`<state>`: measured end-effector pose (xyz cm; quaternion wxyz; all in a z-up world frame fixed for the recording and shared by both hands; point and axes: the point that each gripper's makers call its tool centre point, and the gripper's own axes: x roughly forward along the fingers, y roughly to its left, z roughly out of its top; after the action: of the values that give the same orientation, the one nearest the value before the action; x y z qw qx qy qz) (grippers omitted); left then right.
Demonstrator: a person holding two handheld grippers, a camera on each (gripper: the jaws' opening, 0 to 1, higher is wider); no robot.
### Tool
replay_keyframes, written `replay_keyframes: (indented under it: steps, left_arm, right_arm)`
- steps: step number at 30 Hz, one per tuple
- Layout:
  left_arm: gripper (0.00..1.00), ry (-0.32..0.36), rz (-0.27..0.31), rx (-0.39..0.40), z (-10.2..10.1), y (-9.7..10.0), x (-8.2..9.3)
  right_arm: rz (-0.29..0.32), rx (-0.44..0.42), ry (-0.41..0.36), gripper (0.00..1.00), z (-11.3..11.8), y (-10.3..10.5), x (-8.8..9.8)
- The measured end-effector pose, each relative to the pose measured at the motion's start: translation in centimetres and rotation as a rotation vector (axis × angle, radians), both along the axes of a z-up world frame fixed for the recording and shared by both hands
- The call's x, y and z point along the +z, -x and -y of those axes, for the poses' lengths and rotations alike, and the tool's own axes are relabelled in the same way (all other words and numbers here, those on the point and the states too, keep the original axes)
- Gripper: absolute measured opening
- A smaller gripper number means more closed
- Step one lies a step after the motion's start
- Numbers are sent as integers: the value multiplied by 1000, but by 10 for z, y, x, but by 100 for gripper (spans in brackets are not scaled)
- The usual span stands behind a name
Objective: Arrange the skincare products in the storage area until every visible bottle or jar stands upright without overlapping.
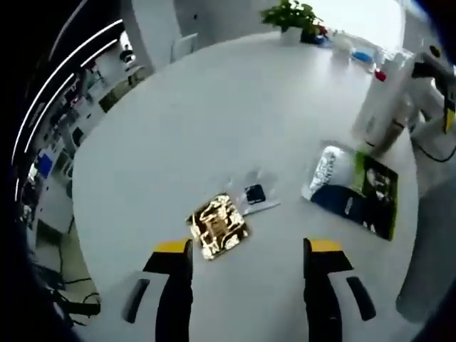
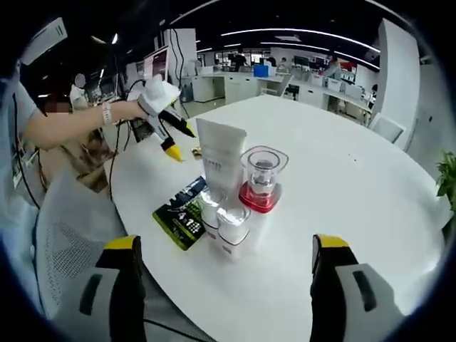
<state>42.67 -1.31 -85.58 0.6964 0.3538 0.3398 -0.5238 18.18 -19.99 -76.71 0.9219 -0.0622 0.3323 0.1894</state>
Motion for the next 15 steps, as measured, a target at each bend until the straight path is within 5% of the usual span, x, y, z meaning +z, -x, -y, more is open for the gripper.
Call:
replay_keyframes:
  steps: [15]
  left_arm:
    - [54,-152,72,-467,19,-20,-20]
  right_arm:
    - [-18,-28,-10,97,4,2,-6]
